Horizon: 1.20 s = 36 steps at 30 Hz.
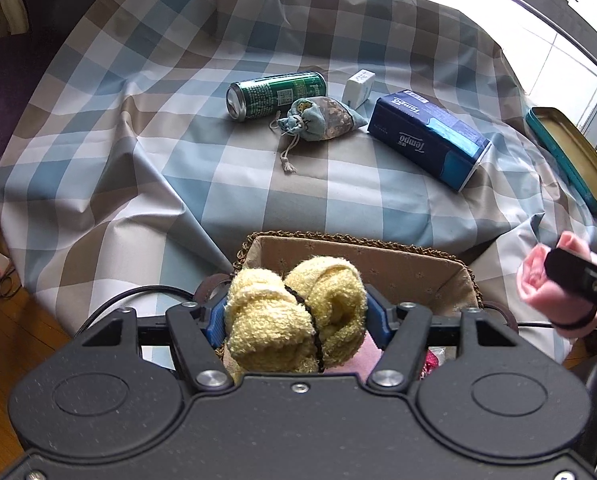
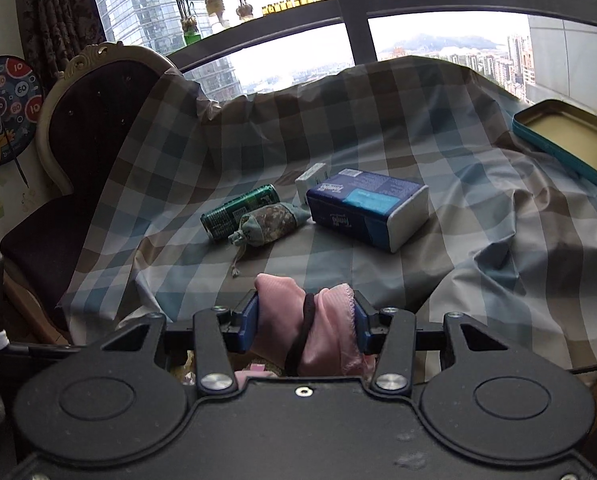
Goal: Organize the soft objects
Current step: 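Carry the yellow towel roll and pink cloth roll over the basket with both tools, then open the right tool to drop the pink cloth roll into the basket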
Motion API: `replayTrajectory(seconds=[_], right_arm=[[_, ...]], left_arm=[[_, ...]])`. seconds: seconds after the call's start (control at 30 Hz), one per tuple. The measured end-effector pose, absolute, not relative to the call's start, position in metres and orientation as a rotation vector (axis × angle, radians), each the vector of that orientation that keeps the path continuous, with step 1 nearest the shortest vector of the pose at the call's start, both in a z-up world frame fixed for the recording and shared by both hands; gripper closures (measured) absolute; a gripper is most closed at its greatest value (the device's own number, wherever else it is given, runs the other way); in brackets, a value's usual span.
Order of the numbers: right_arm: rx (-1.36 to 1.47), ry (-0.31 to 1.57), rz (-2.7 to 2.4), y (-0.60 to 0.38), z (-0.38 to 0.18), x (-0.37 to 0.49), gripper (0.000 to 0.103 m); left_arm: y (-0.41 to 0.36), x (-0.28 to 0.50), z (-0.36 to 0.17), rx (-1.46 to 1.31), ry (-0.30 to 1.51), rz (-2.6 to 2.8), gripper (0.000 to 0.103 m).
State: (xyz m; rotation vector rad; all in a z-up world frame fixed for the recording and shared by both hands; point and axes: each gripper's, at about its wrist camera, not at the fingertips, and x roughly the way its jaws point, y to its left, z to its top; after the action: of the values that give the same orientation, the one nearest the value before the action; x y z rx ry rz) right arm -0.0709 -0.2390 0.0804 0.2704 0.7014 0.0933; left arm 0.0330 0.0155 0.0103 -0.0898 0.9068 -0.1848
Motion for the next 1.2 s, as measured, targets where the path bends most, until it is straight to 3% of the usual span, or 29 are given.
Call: replayTrajectory(seconds=[0.5, 1.2], right_arm=[[0.274, 0.835, 0.082, -0.238, 0.052, -0.055, 0.057], [0.272, 0.79, 0.101, -0.226, 0.061, -0.013, 0.052]], left_arm=[[0.003, 0.078, 0.005, -0.055, 0.942, -0.166, 0.041], [0.002, 0.063, 0.004, -0.059, 0.946, -0.196, 0.041]])
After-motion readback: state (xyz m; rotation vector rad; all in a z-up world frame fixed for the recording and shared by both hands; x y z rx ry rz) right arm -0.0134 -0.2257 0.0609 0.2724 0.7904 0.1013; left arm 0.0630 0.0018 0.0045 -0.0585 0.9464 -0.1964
